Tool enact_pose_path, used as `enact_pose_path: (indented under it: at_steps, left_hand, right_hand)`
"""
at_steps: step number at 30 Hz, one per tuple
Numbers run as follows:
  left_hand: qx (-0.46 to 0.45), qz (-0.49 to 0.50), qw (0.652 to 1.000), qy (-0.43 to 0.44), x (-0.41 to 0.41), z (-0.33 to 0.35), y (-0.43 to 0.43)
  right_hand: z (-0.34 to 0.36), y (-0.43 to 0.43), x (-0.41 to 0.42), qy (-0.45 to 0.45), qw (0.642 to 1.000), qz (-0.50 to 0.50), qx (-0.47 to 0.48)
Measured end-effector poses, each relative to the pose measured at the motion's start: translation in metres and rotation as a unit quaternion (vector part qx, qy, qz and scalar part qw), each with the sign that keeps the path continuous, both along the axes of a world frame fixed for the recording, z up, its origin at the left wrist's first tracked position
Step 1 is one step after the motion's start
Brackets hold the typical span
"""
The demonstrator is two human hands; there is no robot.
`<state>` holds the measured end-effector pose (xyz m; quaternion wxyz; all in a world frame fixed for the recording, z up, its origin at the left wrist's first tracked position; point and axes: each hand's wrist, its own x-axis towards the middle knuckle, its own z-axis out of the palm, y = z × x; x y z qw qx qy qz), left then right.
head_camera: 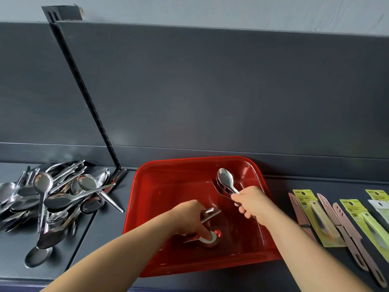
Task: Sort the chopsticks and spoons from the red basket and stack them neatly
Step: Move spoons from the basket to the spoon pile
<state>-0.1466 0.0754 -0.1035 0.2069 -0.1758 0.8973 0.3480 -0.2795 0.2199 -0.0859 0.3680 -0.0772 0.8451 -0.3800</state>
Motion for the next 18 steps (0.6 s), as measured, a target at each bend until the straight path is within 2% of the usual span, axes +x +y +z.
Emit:
enact_pose_path:
  at_steps: [3, 6, 8, 11, 14, 16, 18]
  left_hand:
    - [0.025, 0.041, 0.998, 0.048, 0.001, 0.006, -0.006]
    - [0.074, 0.171, 0.966, 0.182, 0.007, 0.027, -0.023]
    - [0.106, 0.278, 0.914, 0.277, 0.016, 0.045, -0.040]
    - [0.143, 0.370, 0.833, 0.385, 0.047, 0.073, -0.068]
    - [0.162, 0.445, 0.755, 0.453, 0.087, 0.089, -0.097]
    - [0.167, 0.500, 0.701, 0.481, 0.116, 0.092, -0.124]
    - [0.153, 0.533, 0.677, 0.483, 0.142, 0.091, -0.151]
  right_hand:
    - [-0.002, 0.003, 0.002, 0.015, 0.999, 0.002, -0.029]
    - [0.004, -0.001, 0.006, 0.070, 0.995, 0.013, -0.075]
    - [0.015, -0.012, 0.012, 0.114, 0.988, 0.032, -0.100]
    - [0.038, -0.040, 0.028, 0.173, 0.973, 0.070, -0.133]
    - [0.059, -0.078, 0.049, 0.226, 0.954, 0.104, -0.169]
    - [0.067, -0.110, 0.068, 0.227, 0.945, 0.130, -0.195]
    - [0.071, -0.147, 0.091, 0.221, 0.940, 0.158, -0.205]
